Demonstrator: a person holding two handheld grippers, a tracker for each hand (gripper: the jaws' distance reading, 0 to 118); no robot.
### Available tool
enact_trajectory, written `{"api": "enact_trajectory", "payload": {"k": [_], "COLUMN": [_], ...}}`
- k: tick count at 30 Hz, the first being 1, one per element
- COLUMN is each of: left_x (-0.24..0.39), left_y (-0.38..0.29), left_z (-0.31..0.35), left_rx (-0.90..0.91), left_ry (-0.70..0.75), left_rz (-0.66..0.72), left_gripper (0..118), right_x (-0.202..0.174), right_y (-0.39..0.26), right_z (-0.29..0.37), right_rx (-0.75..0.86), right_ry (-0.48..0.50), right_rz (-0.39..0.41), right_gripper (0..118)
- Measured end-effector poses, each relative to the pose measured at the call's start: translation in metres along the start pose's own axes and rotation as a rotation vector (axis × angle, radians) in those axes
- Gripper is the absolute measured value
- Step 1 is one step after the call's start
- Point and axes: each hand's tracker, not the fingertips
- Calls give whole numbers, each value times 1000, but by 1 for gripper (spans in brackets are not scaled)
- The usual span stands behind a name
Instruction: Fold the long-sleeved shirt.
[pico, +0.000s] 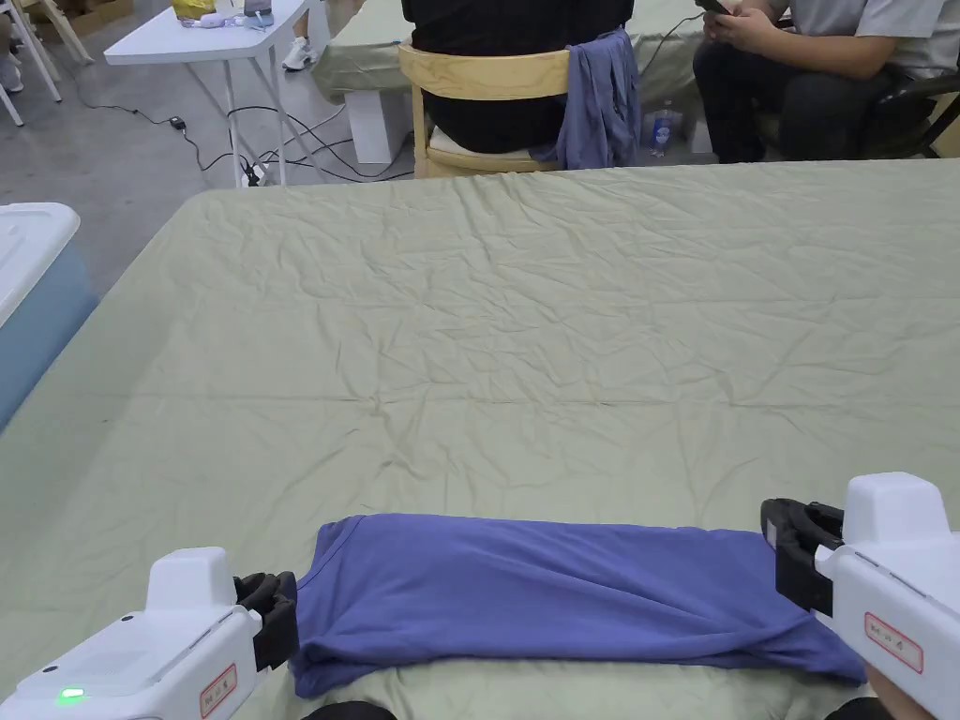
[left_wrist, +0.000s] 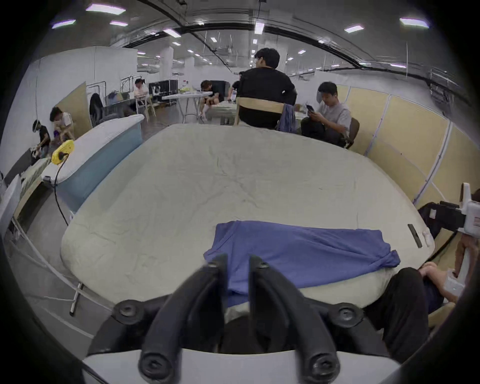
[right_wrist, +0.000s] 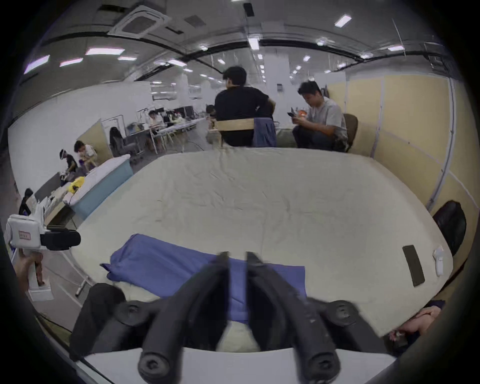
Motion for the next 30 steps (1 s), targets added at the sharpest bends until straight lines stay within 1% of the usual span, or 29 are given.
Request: {"api": "enact_trajectory", "payload": {"k": [1,2,3,5,8,11,14,16,18,22,25,27,29,30], "left_x": [1,2,2,-1,-5,-9,-22,-37,-49,-78,-100,-111,-124,-131], "left_y": [-1,-3,-4,-3,-1,2,13,23,31,41,43,41,36,34], "left_z": [4,6,9,12,15,14,6,-5,-18,-46,-70,-87,-107,-115], "left_rx": [1,9,10,8,6,-15,-74,-137,-193,-246,-290,-318,-357,-346], "left_ry": [4,18,16,8,-3,-25,-123,-215,-247,-370,-434,-484,-573,-600], "left_rz": [-7,-21,-30,-26,-19,-14,-1,47,42,141,178,167,208,227], "left_gripper": [4,3,2,1,0,0,0,0,0,0,0,1,6,19], "right_x": [-4,-5,-6,-8,-8,-6,-7,-10,-13,-21,-32,-39,-45,-47], "right_y": [-1,-1,0,-2,-1,0,3,5,7,10,11,12,12,12], "right_z": [3,3,2,2,1,-1,-4,-9,-13,-26,-39,-46,-54,-57], "right_rx": [17,19,7,9,2,-2,-8,-19,-27,-58,-95,-110,-135,-142], "right_ry": [-15,-2,41,32,30,34,40,42,44,63,74,73,76,74], "right_rz": [4,8,13,-1,10,3,0,17,29,40,61,79,86,86], "right_gripper": [1,1,1,1,1,1,1,1,1,1,1,1,1,1]}}
